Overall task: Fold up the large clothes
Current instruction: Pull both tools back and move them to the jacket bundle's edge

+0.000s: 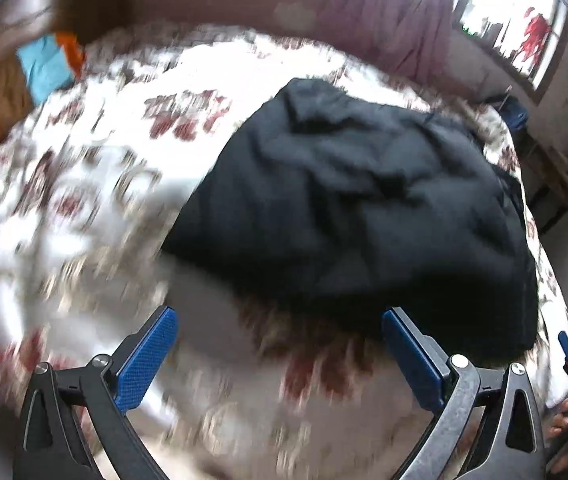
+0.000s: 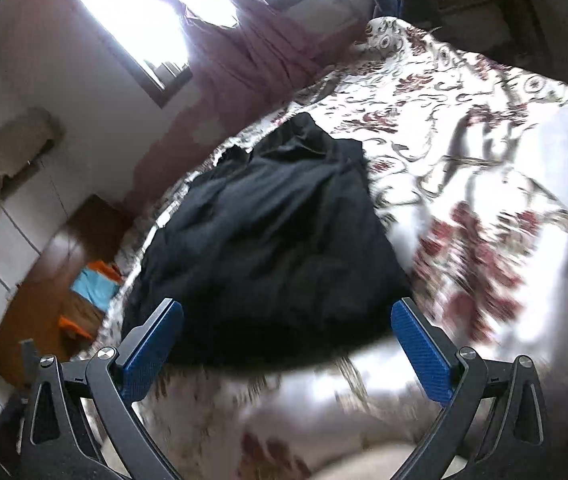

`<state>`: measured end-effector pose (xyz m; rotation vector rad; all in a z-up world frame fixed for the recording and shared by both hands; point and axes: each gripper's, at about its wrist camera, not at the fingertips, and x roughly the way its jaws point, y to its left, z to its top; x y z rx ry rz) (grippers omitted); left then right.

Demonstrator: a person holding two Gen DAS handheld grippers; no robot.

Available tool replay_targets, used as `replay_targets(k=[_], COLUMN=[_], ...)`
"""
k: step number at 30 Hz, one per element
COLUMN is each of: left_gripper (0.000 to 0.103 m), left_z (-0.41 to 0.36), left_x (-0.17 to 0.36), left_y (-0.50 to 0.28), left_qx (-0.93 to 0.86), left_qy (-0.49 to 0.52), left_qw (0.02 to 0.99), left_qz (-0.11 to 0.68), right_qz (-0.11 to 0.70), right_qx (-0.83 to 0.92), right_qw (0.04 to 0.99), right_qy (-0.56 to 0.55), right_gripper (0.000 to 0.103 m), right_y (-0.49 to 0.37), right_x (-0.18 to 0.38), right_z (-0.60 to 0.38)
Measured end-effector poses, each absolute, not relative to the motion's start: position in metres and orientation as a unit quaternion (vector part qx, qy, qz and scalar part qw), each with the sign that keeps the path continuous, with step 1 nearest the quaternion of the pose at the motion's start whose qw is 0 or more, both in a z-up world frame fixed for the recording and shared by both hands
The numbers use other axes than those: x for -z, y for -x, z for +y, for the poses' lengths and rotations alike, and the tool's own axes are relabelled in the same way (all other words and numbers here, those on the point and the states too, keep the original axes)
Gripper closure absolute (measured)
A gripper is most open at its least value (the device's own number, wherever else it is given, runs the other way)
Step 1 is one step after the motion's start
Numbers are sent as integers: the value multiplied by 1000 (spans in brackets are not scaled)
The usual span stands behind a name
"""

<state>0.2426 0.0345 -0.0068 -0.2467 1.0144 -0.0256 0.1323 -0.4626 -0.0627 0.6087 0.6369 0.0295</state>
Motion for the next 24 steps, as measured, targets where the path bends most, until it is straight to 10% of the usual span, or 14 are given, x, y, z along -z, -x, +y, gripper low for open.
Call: replay_targets(k=[11, 24], left_gripper=[0, 0], left_z=[106, 96], left_x=[-15, 5], left_y=[-152, -279], left_qx=[-5, 48], left_qy=[108, 132], left_qw=[891, 885], left_qz=[441, 444], right_qz=[325, 376], right_qx=[21, 15], right_qw=[903, 909], right_qy=[-282, -178], right_gripper=[1, 1], right_y=[-161, -235], right_x=[42, 84], right_z=[-449, -466])
